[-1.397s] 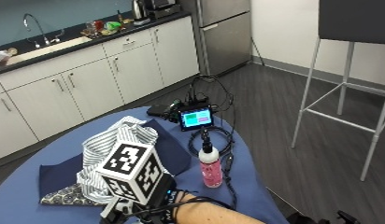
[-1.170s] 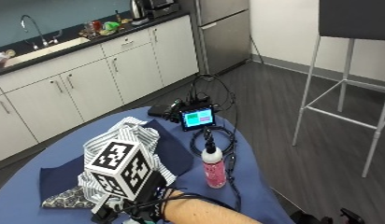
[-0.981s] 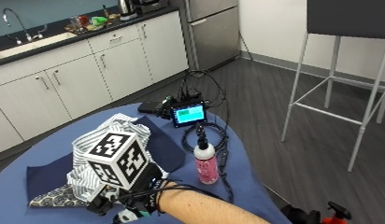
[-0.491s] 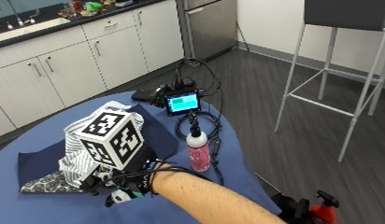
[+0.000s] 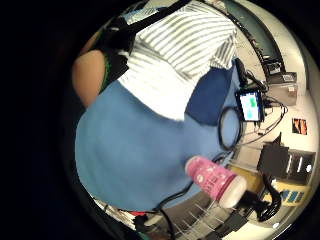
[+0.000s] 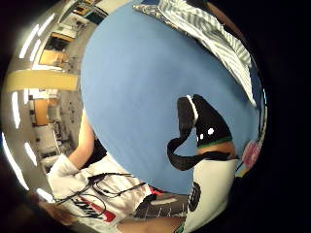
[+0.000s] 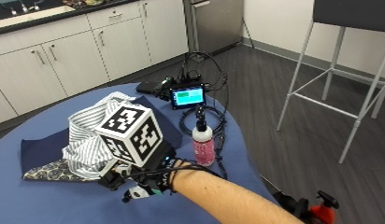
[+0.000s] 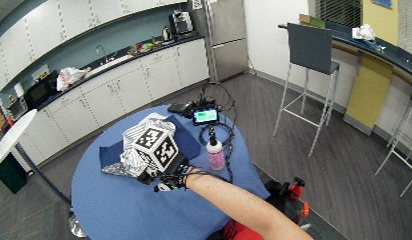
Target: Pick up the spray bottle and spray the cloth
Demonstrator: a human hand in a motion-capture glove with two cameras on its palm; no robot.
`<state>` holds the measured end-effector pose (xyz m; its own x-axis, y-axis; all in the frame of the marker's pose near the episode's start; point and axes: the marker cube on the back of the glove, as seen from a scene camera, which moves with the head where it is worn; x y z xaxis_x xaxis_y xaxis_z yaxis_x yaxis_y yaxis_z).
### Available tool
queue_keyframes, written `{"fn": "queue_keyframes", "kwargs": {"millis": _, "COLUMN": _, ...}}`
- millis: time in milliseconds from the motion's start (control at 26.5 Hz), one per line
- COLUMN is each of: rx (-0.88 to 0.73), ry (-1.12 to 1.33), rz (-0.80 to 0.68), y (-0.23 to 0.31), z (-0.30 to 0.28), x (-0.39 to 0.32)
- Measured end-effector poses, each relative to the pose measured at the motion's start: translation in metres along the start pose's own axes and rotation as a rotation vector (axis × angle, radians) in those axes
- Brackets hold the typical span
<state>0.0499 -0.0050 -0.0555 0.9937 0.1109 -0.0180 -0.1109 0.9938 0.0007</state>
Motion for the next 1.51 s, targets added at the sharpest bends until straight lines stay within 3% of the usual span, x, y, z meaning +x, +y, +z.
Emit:
{"fn": "queue_keyframes", "kwargs": {"millis": 453, "rx": 0.320, "ry": -0.149, "rz": 0.074, "y": 0.115, "z": -0.015, "x": 0.042}}
{"fn": "queue_keyframes", "kwargs": {"millis": 793, "rx": 0.712, "ry": -0.327, "rz": 0.336, "y": 0.180, "z": -0.031, "x": 0.107}}
{"fn": "queue_keyframes", "kwargs": {"millis": 981, "rx": 0.742, "ry": -0.515, "rz": 0.467, "y": 0.180, "z": 0.003, "x": 0.152}}
{"fn": "queue_keyframes", "kwargs": {"millis": 1246, "rx": 0.691, "ry": -1.125, "rz": 0.449, "y": 0.146, "z": 0.061, "x": 0.176}}
{"fn": "queue_keyframes", "kwargs": {"millis": 1510, "rx": 0.637, "ry": -1.281, "rz": 0.477, "y": 0.107, "z": 0.078, "x": 0.169}}
